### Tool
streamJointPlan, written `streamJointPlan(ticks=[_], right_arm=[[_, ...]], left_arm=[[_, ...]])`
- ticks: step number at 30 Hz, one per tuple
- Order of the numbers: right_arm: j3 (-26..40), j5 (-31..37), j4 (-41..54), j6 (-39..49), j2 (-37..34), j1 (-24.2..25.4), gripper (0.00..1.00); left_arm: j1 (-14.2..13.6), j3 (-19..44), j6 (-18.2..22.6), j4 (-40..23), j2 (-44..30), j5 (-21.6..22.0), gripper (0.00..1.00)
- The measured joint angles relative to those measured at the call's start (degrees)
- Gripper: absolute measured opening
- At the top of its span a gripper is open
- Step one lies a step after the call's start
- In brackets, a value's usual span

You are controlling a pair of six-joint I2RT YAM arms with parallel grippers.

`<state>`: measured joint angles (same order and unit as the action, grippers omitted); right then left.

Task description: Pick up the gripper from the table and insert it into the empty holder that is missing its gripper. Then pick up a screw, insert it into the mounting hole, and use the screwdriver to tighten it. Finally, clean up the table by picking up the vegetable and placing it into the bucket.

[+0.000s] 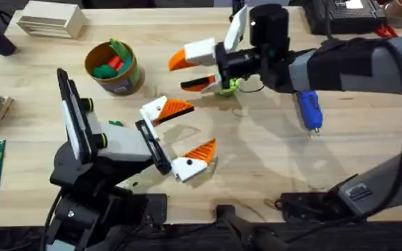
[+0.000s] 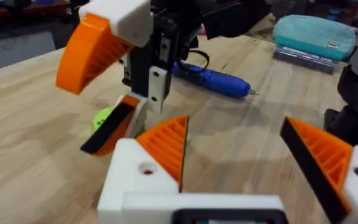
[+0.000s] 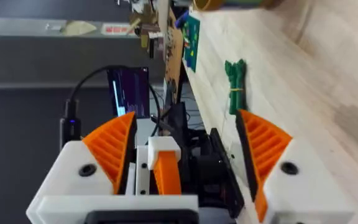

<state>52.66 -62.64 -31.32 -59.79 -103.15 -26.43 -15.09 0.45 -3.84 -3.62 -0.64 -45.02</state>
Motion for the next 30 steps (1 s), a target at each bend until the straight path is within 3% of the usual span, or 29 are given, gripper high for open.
streamJointPlan(ticks=[6, 16, 23, 30], right_arm=[[0.0, -3.1, 0.2, 2.5, 0.0, 3.8, 0.882], [0.4, -0.5, 1.6, 9.1, 0.0, 7.0, 0.882], [2.5, -0.9, 12.3, 14.0, 1.2, 6.4, 0.883], [2.5, -9.4, 22.4, 20.2, 6.7, 5.3, 0.885]], left_arm=[[0.0, 0.0, 0.0, 0.0, 0.0, -0.1, 0.987], [0.0, 0.0, 0.0, 0.0, 0.0, -0.2, 0.987], [0.0, 0.0, 0.0, 0.0, 0.0, -0.2, 0.987], [0.0, 0.0, 0.0, 0.0, 0.0, -0.2, 0.987]])
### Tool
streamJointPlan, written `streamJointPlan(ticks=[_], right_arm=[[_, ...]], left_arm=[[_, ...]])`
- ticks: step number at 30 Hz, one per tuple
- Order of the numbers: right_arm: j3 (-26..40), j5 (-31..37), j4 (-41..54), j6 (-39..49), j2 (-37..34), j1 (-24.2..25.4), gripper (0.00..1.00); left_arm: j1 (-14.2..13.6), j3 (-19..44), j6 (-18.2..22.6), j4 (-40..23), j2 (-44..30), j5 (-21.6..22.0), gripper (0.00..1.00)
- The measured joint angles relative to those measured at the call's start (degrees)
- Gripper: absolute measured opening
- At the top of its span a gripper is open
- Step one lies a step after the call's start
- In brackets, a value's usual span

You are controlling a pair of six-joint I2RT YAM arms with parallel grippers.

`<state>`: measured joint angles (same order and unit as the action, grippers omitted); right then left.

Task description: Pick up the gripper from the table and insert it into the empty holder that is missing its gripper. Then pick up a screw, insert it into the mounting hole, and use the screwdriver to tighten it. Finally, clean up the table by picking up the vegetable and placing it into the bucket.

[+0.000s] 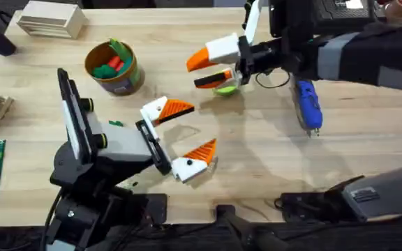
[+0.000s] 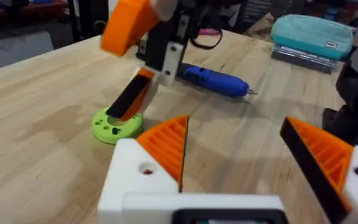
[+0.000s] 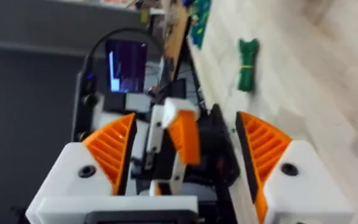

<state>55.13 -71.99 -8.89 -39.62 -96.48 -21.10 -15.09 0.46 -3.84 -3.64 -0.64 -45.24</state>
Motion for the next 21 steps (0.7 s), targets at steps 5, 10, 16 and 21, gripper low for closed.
streamJointPlan(ticks=[5, 10, 16, 21], right_arm=[[0.3, -4.5, 7.6, 4.6, 0.7, -1.9, 0.885], [0.3, -5.2, 16.3, 10.4, 0.7, -4.3, 0.885], [0.3, -5.1, 16.6, 13.2, 0.7, -5.5, 0.817], [0.3, -4.3, 16.6, 13.8, 0.7, -6.5, 0.599]], left_arm=[[0.0, 0.0, 0.0, 0.0, 0.0, 0.0, 0.987], [0.0, 0.0, 0.0, 0.0, 0.0, 0.0, 0.987], [0.0, 0.0, 0.0, 0.0, 0.0, 0.0, 0.987], [0.0, 0.0, 0.0, 0.0, 0.0, 0.0, 0.987]])
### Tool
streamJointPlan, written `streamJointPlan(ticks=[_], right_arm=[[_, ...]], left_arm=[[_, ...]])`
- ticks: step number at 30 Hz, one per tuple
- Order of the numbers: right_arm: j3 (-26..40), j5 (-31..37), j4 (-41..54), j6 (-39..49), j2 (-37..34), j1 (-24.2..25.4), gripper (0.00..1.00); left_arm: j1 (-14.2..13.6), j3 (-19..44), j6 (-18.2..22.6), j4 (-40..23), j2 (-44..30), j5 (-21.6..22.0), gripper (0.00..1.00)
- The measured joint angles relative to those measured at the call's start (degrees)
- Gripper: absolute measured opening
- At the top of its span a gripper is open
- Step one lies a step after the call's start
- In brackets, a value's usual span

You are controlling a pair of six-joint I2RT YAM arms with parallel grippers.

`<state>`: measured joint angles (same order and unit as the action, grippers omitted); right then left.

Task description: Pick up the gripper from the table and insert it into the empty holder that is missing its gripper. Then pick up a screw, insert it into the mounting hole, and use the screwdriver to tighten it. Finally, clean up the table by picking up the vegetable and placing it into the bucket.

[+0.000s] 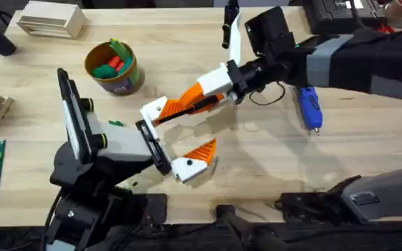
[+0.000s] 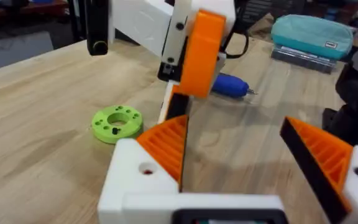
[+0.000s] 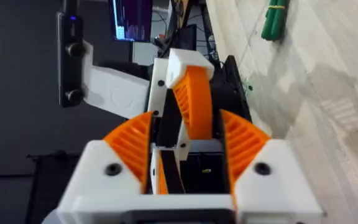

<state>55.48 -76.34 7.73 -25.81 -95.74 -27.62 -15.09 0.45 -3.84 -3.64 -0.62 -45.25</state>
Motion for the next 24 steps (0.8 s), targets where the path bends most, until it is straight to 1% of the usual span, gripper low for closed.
streamJointPlan(ticks=[2, 3, 6, 7, 8, 10, 11, 19, 24], right_arm=[[0.0, 0.0, 0.0, 0.1, 0.0, -0.1, 0.479], [0.0, 0.0, 0.0, 0.1, 0.0, -0.1, 0.438], [0.0, 0.0, 0.0, 0.1, 0.0, -0.2, 0.392], [0.0, 0.1, 0.0, 0.1, 0.0, -0.2, 0.352], [0.0, 0.4, 0.0, 0.2, 0.0, -0.3, 0.281], [0.0, 1.1, 0.1, 0.0, -0.1, -0.3, 0.080], [0.0, 1.3, 0.2, -0.1, -0.1, -0.2, 0.025], [0.0, 1.7, -0.2, -0.5, -0.2, -0.2, 0.019], [0.0, 1.9, -5.0, -2.6, -1.1, -0.7, 0.018]], left_arm=[[0.0, 0.0, 0.0, 0.0, 0.0, 0.0, 0.987], [0.0, 0.0, 0.0, 0.0, 0.0, 0.0, 0.987], [0.0, 0.0, 0.0, 0.0, 0.0, 0.0, 0.987], [0.0, 0.0, 0.0, 0.0, 0.0, 0.0, 0.987], [0.0, 0.0, 0.1, 0.0, 0.0, 0.0, 0.987], [0.0, 0.0, 0.5, 0.2, 0.0, 0.0, 0.987], [0.0, 0.0, 0.6, 0.2, 0.0, 0.0, 0.987], [0.0, 0.0, 0.9, 0.0, 0.0, 0.1, 0.987], [0.1, 0.0, 1.1, 0.1, 0.0, 1.6, 0.987]])
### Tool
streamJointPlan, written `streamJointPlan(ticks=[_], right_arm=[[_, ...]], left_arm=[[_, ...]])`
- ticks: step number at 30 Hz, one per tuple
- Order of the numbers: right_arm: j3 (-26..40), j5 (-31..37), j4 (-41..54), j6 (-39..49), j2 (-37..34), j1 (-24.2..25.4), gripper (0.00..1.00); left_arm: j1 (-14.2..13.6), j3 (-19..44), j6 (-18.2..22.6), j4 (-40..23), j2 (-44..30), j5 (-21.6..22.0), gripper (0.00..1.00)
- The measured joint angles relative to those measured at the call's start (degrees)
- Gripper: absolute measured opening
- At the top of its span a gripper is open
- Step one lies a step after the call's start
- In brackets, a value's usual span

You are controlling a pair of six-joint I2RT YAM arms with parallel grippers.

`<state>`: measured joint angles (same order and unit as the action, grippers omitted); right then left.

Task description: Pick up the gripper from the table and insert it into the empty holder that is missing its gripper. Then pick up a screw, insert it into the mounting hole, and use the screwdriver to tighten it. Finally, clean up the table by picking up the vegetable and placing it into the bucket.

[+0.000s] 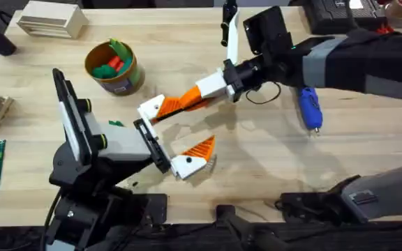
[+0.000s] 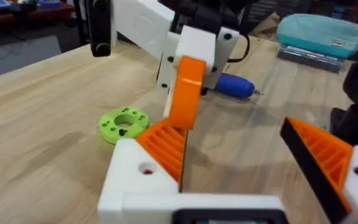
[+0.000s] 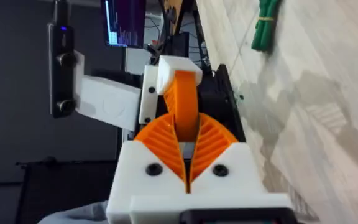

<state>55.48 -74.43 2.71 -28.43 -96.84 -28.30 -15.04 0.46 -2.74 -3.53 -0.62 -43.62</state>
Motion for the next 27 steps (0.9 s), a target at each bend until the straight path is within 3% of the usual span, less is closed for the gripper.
streamJointPlan(ticks=[27], right_arm=[[0.0, 4.2, -9.8, -10.4, -1.2, -1.4, 0.017]], left_arm=[[0.6, 0.0, -0.3, 0.1, 0.0, 2.7, 0.988]])
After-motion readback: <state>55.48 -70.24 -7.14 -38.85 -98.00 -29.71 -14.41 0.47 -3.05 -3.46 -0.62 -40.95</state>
